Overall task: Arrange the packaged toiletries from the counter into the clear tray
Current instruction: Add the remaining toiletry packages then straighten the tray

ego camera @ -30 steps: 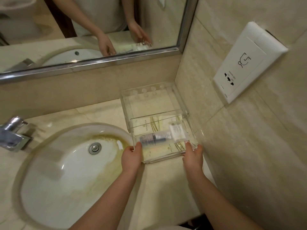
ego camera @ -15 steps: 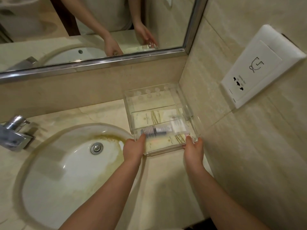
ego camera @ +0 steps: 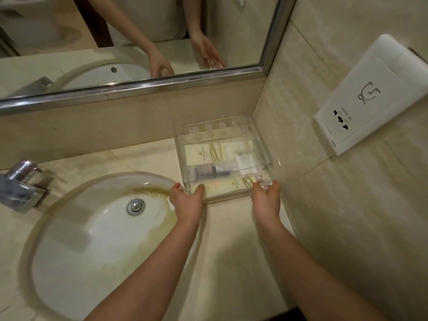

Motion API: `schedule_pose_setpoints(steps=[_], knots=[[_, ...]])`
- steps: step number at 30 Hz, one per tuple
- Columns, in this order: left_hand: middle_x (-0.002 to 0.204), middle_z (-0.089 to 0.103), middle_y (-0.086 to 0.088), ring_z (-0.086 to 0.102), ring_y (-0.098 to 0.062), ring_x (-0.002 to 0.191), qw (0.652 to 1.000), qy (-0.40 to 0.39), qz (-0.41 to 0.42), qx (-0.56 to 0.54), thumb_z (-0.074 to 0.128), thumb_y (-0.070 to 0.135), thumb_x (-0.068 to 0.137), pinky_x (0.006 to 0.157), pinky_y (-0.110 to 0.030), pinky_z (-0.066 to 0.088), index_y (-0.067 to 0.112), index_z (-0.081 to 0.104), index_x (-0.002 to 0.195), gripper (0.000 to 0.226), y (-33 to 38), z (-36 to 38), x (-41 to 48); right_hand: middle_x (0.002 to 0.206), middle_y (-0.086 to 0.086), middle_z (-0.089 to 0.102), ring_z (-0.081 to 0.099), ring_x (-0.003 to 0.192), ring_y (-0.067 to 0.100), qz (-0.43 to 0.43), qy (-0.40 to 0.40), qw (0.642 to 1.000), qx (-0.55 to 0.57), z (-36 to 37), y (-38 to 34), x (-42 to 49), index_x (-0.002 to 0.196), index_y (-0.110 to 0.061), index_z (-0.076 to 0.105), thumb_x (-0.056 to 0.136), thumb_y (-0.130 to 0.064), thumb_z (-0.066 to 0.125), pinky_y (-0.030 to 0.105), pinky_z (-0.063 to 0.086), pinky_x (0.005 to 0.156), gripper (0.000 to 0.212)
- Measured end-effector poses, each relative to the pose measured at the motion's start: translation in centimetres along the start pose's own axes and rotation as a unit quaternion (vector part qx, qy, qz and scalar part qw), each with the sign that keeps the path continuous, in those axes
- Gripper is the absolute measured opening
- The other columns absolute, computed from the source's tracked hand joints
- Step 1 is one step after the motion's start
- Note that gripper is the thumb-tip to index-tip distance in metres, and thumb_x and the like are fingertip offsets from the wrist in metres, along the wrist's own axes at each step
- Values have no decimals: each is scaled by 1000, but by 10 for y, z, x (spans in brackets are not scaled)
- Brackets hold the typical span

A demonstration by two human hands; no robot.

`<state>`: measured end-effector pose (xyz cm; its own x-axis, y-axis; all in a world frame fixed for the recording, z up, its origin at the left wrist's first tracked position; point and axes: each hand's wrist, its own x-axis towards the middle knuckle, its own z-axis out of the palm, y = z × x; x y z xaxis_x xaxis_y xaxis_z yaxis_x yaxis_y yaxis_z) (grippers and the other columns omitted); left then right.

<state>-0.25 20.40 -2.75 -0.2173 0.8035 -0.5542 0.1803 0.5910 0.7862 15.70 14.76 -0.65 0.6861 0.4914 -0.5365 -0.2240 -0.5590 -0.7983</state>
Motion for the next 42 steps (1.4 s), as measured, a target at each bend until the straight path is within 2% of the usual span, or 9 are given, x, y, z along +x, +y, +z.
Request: schedule_pose_setpoints(steps=[5, 9, 15, 20, 24, 26, 32, 39, 42], knots=[[144, 34, -9, 43, -24, 129, 985, -73, 116, 106, 84, 29, 62, 110, -43, 39, 24, 24, 147, 105, -8, -3, 4, 142, -8, 39, 42, 129, 16, -12, -46, 998, 31, 2, -10, 3, 159, -24, 14, 88, -9, 50, 32, 31, 105, 80], [124, 51, -5, 50, -25, 118, 968, -40, 210, 134, 79, 9, 68, 98, -41, 48, 15, 42, 134, 76, 1, -7, 8, 130, -2, 54, 49, 105, 17, -2, -56, 996, 74, 12, -14, 8, 153, -28, 31, 71, -17, 55, 38, 40, 100, 86], [111, 59, 1, 57, -23, 108, 965, -27, 230, 125, 82, 29, 62, 83, -35, 55, 23, 50, 119, 65, 10, -7, 10, 135, -3, 56, 58, 118, 19, -37, -22, 998, 37, 21, -16, 10, 153, -22, 30, 88, -9, 56, 33, 46, 98, 72], [109, 65, 0, 66, -13, 94, 975, -51, 200, 82, 81, 28, 64, 77, -29, 57, 23, 53, 118, 61, 8, -10, 10, 128, 4, 63, 66, 103, 19, 21, 13, 995, 98, 22, -8, 19, 145, -14, 34, 83, -10, 66, 32, 56, 86, 69], [100, 71, 0, 69, -20, 89, 992, -49, 117, 24, 75, 32, 76, 80, -35, 57, 24, 61, 108, 35, 6, -10, 8, 116, 9, 66, 69, 100, 19, 94, -43, 979, 175, 19, -5, 22, 131, -11, 50, 90, -16, 63, 26, 58, 76, 43], [112, 70, -2, 69, -23, 98, 998, -35, 33, -38, 67, 50, 74, 92, -42, 55, 18, 60, 120, 56, 8, -8, 6, 112, 11, 67, 68, 100, 21, 120, -57, 969, 209, 17, -8, 24, 115, -12, 62, 95, -21, 56, 29, 56, 80, 23], [80, 61, -4, 54, -20, 64, 981, -8, -81, -176, 58, 35, 90, 75, -37, 52, 7, 49, 122, 43, 16, -7, 3, 116, 13, 67, 65, 99, 24, 156, -95, 941, 286, 8, -15, 28, 124, -9, 60, 101, -36, 47, 36, 51, 87, 38], [128, 55, -6, 60, -21, 104, 995, -43, -20, -85, 76, 18, 80, 82, -31, 47, 16, 37, 139, 71, 0, -7, -18, 119, 14, 68, 67, 103, 21, 105, -132, 949, 266, -5, 12, 15, 126, -7, 59, 97, -4, 53, 29, 53, 83, 30], [124, 50, -1, 55, -18, 103, 998, -41, -2, -54, 78, 13, 79, 84, -28, 43, 15, 36, 142, 75, -4, -7, -22, 114, 8, 70, 67, 101, 17, 37, -162, 953, 255, -13, 24, 10, 123, -10, 59, 93, 8, 54, 26, 54, 85, 35]])
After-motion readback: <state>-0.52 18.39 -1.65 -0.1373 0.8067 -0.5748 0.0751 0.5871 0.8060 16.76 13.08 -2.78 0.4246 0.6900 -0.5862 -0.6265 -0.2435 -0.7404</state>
